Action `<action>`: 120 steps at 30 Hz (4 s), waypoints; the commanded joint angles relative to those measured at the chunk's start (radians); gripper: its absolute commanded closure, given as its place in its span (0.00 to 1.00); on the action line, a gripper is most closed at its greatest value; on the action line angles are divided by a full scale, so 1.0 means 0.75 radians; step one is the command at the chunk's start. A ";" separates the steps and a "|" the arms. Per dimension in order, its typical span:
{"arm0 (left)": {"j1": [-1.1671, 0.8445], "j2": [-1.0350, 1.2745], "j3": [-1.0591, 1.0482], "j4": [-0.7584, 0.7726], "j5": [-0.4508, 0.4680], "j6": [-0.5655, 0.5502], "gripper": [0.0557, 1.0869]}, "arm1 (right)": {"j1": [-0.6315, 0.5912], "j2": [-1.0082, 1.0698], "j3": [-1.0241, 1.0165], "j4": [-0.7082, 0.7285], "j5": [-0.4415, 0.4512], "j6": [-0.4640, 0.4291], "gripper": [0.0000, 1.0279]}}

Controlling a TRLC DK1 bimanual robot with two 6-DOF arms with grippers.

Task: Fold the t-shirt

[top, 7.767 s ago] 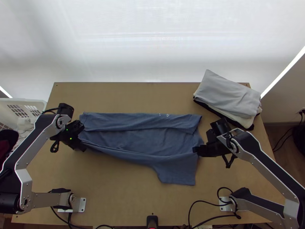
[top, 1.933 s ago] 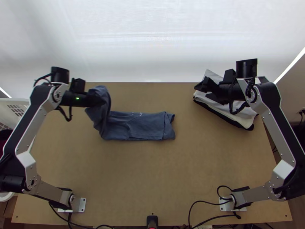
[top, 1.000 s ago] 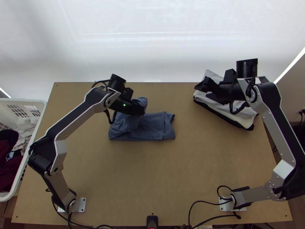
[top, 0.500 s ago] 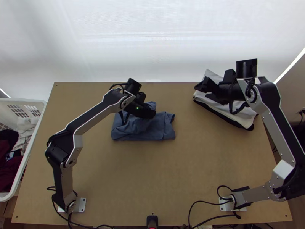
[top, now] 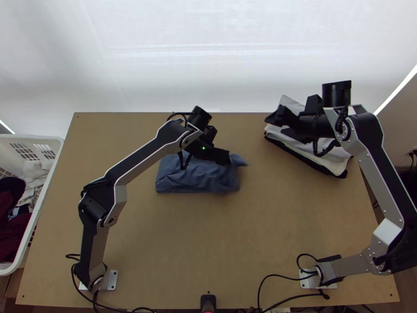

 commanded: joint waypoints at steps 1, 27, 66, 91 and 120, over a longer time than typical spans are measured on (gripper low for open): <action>0.022 -0.089 0.064 -0.010 -0.003 0.009 0.04 | 0.013 -0.003 -0.073 0.010 -0.009 0.021 0.04; 0.249 -0.300 0.036 -0.106 -0.016 0.019 0.04 | 0.348 0.245 -0.597 0.384 -0.052 -0.026 0.04; 0.364 -0.318 0.066 -0.094 -0.022 0.047 0.04 | 0.524 0.726 -0.163 0.517 0.001 -0.024 0.09; 0.401 -0.349 0.066 -0.102 -0.022 0.043 0.04 | 0.250 0.456 0.164 0.401 -0.108 0.048 0.97; 0.409 -0.347 0.070 -0.098 -0.022 0.051 0.04 | -0.365 0.623 0.898 0.284 -0.394 0.146 0.97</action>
